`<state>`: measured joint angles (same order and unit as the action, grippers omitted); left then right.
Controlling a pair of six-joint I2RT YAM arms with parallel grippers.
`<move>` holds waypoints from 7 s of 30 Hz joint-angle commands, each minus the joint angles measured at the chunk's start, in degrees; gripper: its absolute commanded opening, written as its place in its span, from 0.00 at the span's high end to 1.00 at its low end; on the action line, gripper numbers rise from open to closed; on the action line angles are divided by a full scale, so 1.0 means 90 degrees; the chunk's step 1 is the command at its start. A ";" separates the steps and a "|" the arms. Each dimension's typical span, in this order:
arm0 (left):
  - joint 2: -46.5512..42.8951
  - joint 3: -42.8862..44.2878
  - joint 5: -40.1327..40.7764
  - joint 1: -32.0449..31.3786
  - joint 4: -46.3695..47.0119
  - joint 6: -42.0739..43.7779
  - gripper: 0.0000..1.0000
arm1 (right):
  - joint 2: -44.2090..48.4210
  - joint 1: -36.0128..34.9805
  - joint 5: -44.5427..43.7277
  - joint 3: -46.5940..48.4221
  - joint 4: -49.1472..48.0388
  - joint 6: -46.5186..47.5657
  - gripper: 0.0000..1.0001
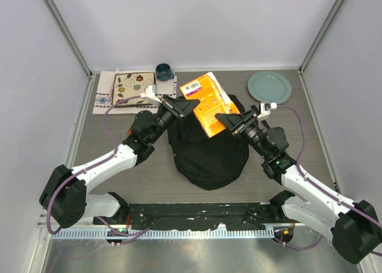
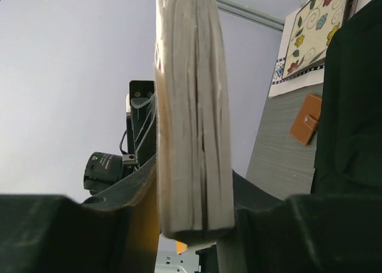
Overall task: Pack the student bag
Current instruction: Pick up the book from the center of the board, then place the book in the student bag.
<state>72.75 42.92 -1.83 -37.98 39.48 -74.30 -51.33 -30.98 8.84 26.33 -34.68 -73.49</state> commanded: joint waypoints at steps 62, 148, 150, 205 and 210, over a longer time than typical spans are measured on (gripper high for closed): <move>0.2483 0.3327 0.1892 -0.4306 -0.8089 0.7337 0.18 | 0.3838 0.0005 -0.5455 0.1411 0.7798 0.1359 0.99; 0.1224 0.5564 0.3641 -0.3183 -0.7230 0.6625 1.00 | 0.5137 0.0005 -0.1111 0.1929 0.9801 -0.0223 0.99; 0.1184 0.5466 0.3543 -0.3241 -0.7054 0.6635 1.00 | 0.5050 0.0005 -0.0693 0.1763 0.9684 -0.0174 0.99; 0.1243 0.4929 0.3201 -0.3349 -0.7034 0.6127 1.00 | -0.0927 -0.0200 -0.1521 -0.1109 0.0933 -0.0535 0.54; 0.1321 0.5026 0.3181 -0.3359 -0.7190 0.6137 1.00 | -0.1095 -0.0220 -0.1061 -0.1148 0.1058 -0.0389 0.35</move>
<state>85.23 86.72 27.03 -67.77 -29.04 -18.02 -61.65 -32.60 -3.88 14.20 -22.96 -79.26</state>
